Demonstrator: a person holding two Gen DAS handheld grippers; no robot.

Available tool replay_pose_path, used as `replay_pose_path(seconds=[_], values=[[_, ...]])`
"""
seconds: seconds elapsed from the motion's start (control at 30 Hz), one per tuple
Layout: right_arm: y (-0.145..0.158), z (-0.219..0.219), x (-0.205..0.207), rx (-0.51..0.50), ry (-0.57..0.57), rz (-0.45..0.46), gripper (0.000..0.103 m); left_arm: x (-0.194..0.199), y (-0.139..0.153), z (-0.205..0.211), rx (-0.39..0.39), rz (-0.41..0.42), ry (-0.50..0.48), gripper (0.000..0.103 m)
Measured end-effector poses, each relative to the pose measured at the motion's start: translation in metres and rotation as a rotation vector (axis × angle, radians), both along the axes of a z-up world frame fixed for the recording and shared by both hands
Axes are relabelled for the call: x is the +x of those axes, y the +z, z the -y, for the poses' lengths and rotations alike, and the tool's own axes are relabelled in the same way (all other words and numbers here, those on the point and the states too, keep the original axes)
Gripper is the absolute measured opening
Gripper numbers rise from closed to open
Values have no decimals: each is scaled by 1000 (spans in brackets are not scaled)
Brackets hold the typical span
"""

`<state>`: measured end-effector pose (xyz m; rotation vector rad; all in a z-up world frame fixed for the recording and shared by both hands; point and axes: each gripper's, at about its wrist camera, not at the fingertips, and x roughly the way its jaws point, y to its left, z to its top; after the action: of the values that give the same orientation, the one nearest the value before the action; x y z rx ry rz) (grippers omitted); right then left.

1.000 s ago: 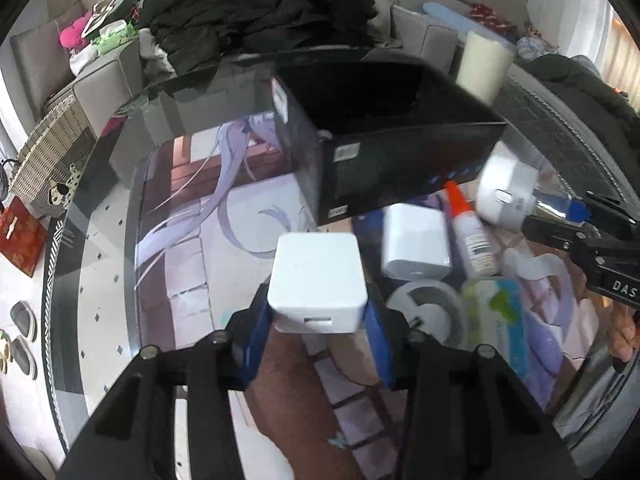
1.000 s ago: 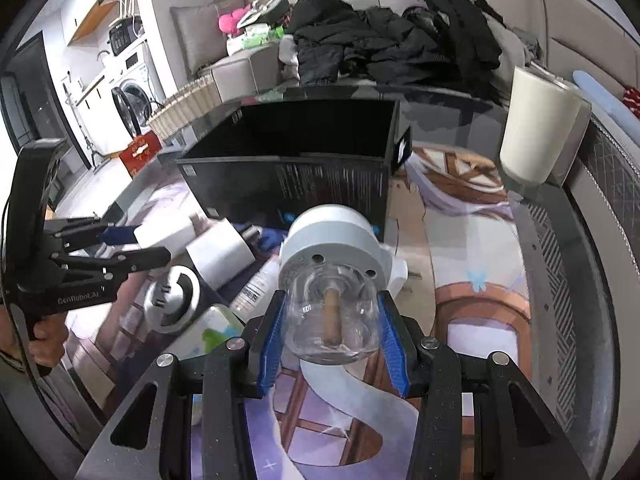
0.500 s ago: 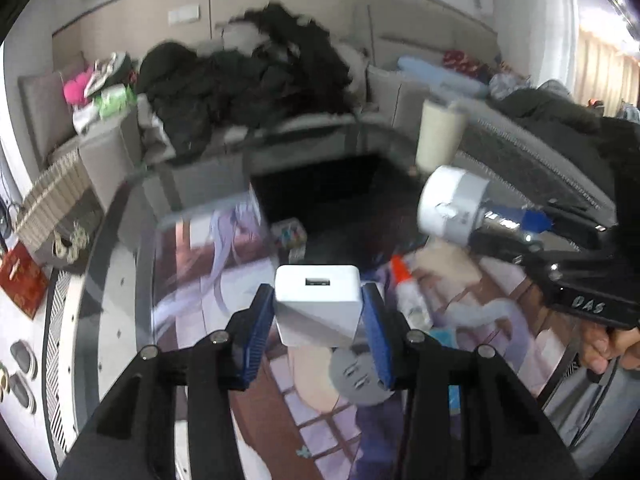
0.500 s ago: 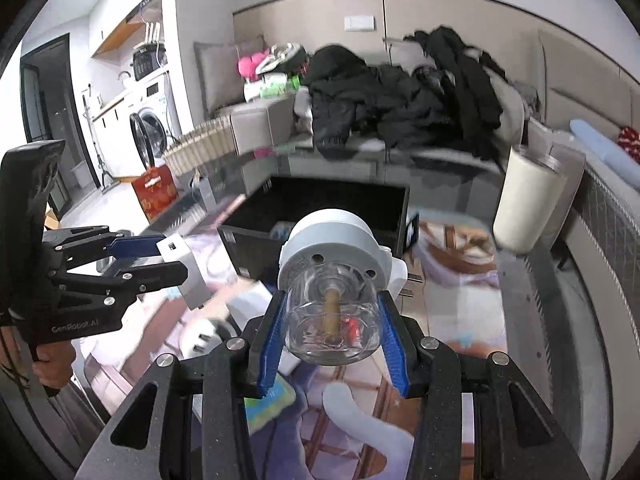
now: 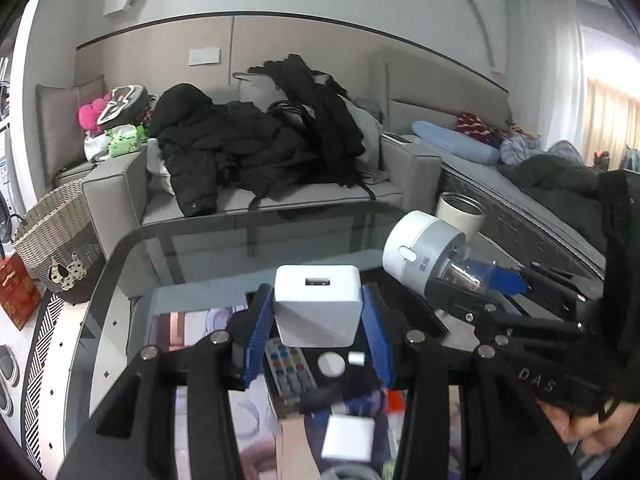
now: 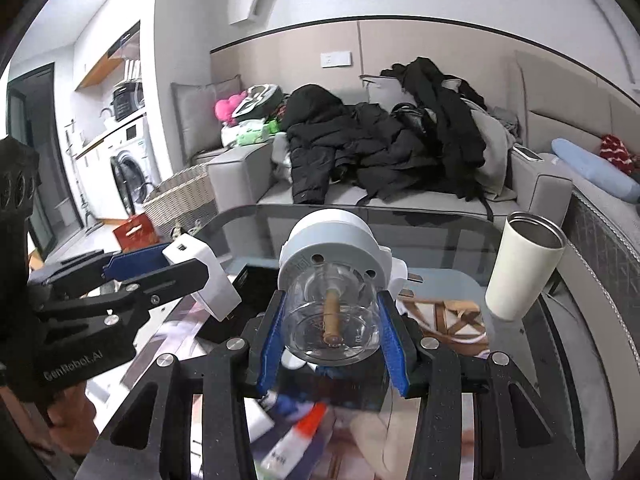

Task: Organize rigid objects
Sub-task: 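Carry the diffuser jar into the black box with the right tool while the left places the charger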

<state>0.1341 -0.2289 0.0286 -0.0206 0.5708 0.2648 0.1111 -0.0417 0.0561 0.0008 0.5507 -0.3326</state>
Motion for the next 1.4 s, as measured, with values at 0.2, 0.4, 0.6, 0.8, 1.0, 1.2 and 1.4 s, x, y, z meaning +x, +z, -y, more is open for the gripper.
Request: replay_pose_path(seconds=[0.2, 0.4, 0.6, 0.8, 1.0, 1.2, 1.4], values=[[-11, -3, 31, 1, -42, -49, 43, 30, -17, 6, 5, -5, 67, 43], [-38, -11, 53, -12, -67, -144, 43, 53, -44, 12, 18, -66, 116, 43], [-46, -11, 58, -28, -72, -156, 43, 63, -63, 15, 30, -111, 121, 43], [-48, -14, 56, -25, -63, -150, 43, 61, -67, 14, 32, -117, 135, 43], [-45, -13, 55, -3, -45, -156, 50, 52, -58, 11, 48, -77, 170, 49], [-28, -3, 45, 77, -44, -98, 89, 44, -44, -12, -15, -73, 206, 77], [-6, 12, 21, 168, -59, -76, 102, 15, -25, -18, 22, -3, 221, 93]])
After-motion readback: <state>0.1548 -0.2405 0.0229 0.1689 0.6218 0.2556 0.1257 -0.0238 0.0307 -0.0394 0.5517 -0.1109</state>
